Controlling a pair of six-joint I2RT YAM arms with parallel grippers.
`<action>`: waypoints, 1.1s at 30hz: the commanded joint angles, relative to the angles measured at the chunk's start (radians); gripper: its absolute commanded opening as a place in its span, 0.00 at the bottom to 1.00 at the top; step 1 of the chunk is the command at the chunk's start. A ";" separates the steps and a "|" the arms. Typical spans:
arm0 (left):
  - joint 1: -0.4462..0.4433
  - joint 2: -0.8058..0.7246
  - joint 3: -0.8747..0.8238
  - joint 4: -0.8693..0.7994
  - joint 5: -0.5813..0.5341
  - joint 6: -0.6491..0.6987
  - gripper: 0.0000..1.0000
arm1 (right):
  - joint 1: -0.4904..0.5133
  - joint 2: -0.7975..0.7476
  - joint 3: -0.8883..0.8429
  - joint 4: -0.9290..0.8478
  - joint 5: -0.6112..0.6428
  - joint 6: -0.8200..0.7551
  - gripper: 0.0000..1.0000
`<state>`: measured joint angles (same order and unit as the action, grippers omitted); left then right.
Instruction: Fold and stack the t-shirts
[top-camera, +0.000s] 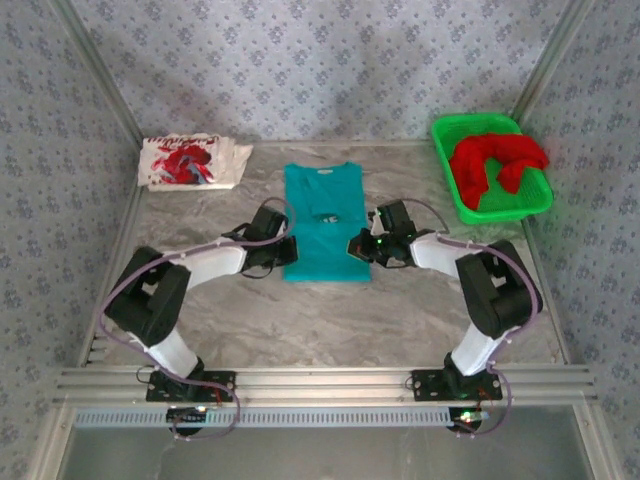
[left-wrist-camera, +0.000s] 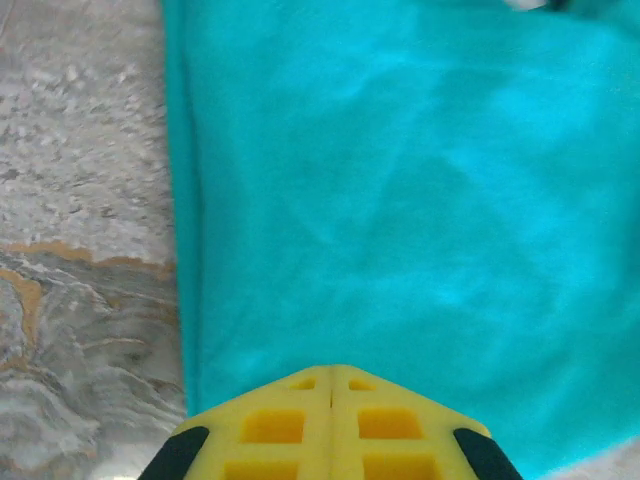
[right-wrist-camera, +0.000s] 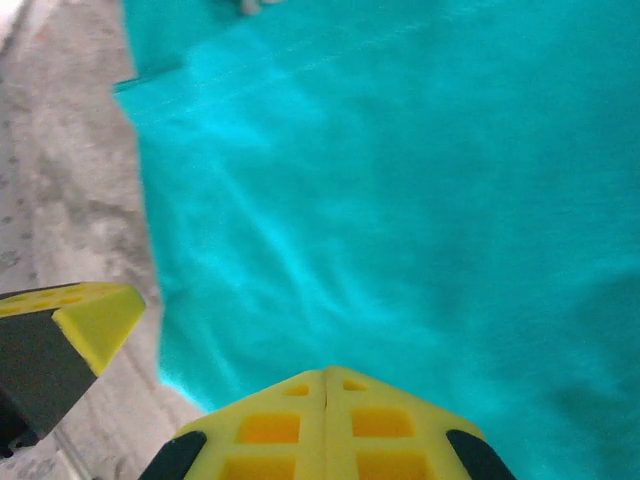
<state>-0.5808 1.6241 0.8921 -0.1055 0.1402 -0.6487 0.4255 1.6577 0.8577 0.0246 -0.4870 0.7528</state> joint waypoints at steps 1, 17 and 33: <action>-0.016 -0.041 0.010 -0.030 0.035 -0.013 0.01 | 0.009 -0.033 -0.010 -0.039 -0.022 0.023 0.00; -0.046 -0.022 -0.194 0.132 0.100 -0.067 0.01 | 0.036 0.041 -0.105 0.000 -0.068 -0.010 0.00; 0.033 -0.279 -0.300 -0.055 0.131 -0.165 0.23 | 0.035 0.039 -0.092 -0.044 -0.041 -0.116 0.00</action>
<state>-0.5526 1.3380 0.6235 -0.1326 0.2062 -0.7765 0.4618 1.6600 0.7692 -0.0265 -0.5201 0.6613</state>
